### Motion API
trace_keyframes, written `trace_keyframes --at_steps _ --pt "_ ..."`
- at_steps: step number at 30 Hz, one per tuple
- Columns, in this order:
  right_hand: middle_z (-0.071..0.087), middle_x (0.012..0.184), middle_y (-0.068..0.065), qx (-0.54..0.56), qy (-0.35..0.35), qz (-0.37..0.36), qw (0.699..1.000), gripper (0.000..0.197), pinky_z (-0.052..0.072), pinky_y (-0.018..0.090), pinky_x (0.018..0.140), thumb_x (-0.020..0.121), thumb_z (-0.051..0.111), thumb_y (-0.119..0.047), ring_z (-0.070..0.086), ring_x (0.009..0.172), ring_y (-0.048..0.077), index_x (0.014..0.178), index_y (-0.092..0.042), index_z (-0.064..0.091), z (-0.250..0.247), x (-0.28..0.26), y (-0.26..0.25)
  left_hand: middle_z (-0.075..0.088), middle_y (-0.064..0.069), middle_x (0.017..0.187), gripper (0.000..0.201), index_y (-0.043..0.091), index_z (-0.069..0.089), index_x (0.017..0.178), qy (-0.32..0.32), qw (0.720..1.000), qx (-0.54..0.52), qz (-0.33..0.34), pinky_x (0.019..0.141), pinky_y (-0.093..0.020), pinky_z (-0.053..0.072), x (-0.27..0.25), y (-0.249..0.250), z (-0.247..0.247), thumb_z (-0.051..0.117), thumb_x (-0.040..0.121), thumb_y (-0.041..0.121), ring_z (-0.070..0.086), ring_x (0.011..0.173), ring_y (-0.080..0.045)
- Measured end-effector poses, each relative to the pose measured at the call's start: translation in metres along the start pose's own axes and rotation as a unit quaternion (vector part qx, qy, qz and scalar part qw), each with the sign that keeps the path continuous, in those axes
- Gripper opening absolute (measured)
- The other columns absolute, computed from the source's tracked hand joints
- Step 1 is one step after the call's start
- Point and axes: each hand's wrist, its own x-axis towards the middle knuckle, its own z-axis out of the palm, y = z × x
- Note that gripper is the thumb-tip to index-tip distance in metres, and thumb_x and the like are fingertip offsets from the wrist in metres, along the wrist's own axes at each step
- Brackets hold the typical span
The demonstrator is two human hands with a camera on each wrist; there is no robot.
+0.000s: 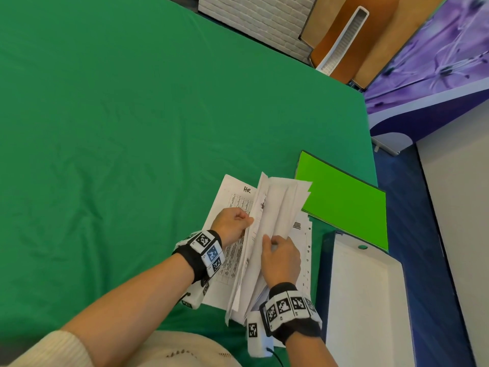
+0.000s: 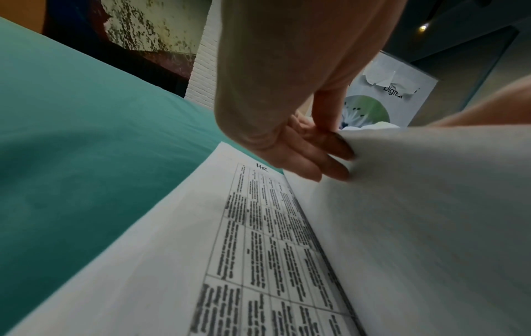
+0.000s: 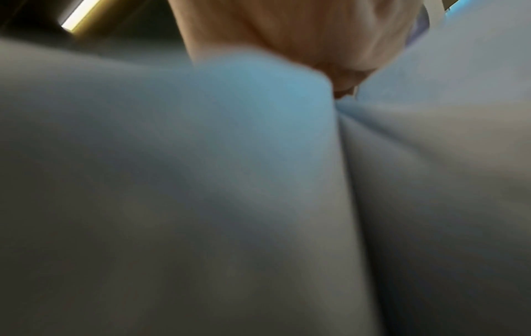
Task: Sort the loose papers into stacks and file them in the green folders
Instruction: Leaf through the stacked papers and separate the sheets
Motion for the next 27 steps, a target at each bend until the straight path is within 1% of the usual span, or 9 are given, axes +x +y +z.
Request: trace_keyframes --at_steps 4,7,10,15,17,20,23,25,27 --pt "0.062 0.087 0.008 0.007 0.017 0.016 1.0 0.032 0.035 0.027 0.064 0.098 0.049 -0.032 0.056 0.079 0.022 0.086 -0.01 0.069 0.002 0.001 0.003 0.058 0.004 0.079 0.012 0.02 0.055 0.083 0.099 0.986 0.13 0.016 0.069 -0.031 0.051 0.003 -0.004 -0.01 0.062 0.092 0.024 0.057 0.075 -0.017" --pt "0.06 0.085 0.007 0.009 0.019 0.03 0.999 0.032 0.034 0.026 0.063 0.098 0.05 -0.033 0.058 0.078 0.022 0.084 -0.009 0.067 0.001 0.002 0.004 0.06 0.003 0.083 0.017 0.019 0.053 0.093 0.157 0.947 0.28 0.013 0.06 -0.026 0.043 0.002 -0.011 -0.025 0.063 0.091 0.032 0.057 0.074 -0.016" --pt "0.059 0.083 0.006 0.008 0.016 0.038 0.999 0.032 0.034 0.026 0.063 0.097 0.052 -0.033 0.056 0.076 0.021 0.079 -0.009 0.062 -0.001 0.002 0.006 0.061 -0.002 0.088 0.023 0.015 0.054 0.097 0.163 0.916 0.366 -0.008 0.064 -0.029 0.044 0.002 -0.02 -0.037 0.064 0.09 0.035 0.057 0.077 -0.02" --pt "0.057 0.085 0.003 0.02 0.011 0.047 0.999 0.027 0.035 0.026 0.066 0.095 0.056 -0.034 0.053 0.077 0.019 0.078 -0.014 0.054 -0.003 0.001 0.008 0.061 -0.005 0.088 0.021 0.01 0.059 0.095 0.117 0.904 0.412 0.005 0.065 -0.029 0.044 0.002 -0.02 -0.038 0.063 0.092 0.031 0.055 0.076 -0.023" --pt "0.056 0.084 0.002 0.029 0.009 0.047 0.998 0.028 0.035 0.027 0.066 0.094 0.058 -0.035 0.053 0.077 0.02 0.077 -0.014 0.052 -0.003 0.001 0.009 0.058 -0.005 0.086 0.021 0.008 0.06 0.1 0.089 0.868 0.488 0.022 0.063 -0.031 0.043 0.0 -0.014 -0.036 0.054 0.098 0.028 0.054 0.073 -0.022" --pt "0.057 0.079 0.003 0.046 0.017 0.044 0.998 0.035 0.034 0.026 0.062 0.094 0.056 -0.039 0.053 0.072 0.019 0.072 -0.013 0.05 -0.002 0.0 0.01 0.062 -0.004 0.09 0.019 0.01 0.061 0.105 0.048 0.79 0.611 0.038 0.061 -0.03 0.047 -0.003 -0.001 -0.034 0.044 0.1 0.016 0.06 0.075 -0.021" --pt "0.058 0.074 0.004 0.059 0.031 0.042 0.997 0.042 0.032 0.027 0.058 0.097 0.05 -0.041 0.053 0.067 0.019 0.068 -0.011 0.052 -0.001 -0.001 0.011 0.052 0.003 0.073 0.017 0.015 0.06 0.1 0.017 0.718 0.695 0.035 0.049 -0.027 0.038 -0.009 0.013 -0.028 0.043 0.097 0.01 0.049 0.058 -0.014" --pt "0.059 0.071 0.006 0.068 0.037 0.037 0.996 0.045 0.03 0.027 0.055 0.098 0.047 -0.041 0.053 0.064 0.019 0.066 -0.01 0.054 0.0 -0.001 0.012 0.039 0.005 0.063 0.016 0.02 0.055 0.09 0.015 0.696 0.717 0.038 0.042 -0.026 0.025 -0.014 0.022 -0.022 0.044 0.095 0.009 0.034 0.048 -0.011" --pt "0.058 0.068 0.006 0.072 0.044 0.032 0.996 0.046 0.028 0.027 0.053 0.099 0.046 -0.04 0.051 0.062 0.019 0.065 -0.01 0.054 0.001 -0.002 0.011 0.034 0.005 0.061 0.017 0.022 0.05 0.084 0.027 0.699 0.713 0.055 0.042 -0.026 0.019 -0.017 0.026 -0.015 0.044 0.095 0.009 0.028 0.046 -0.01"
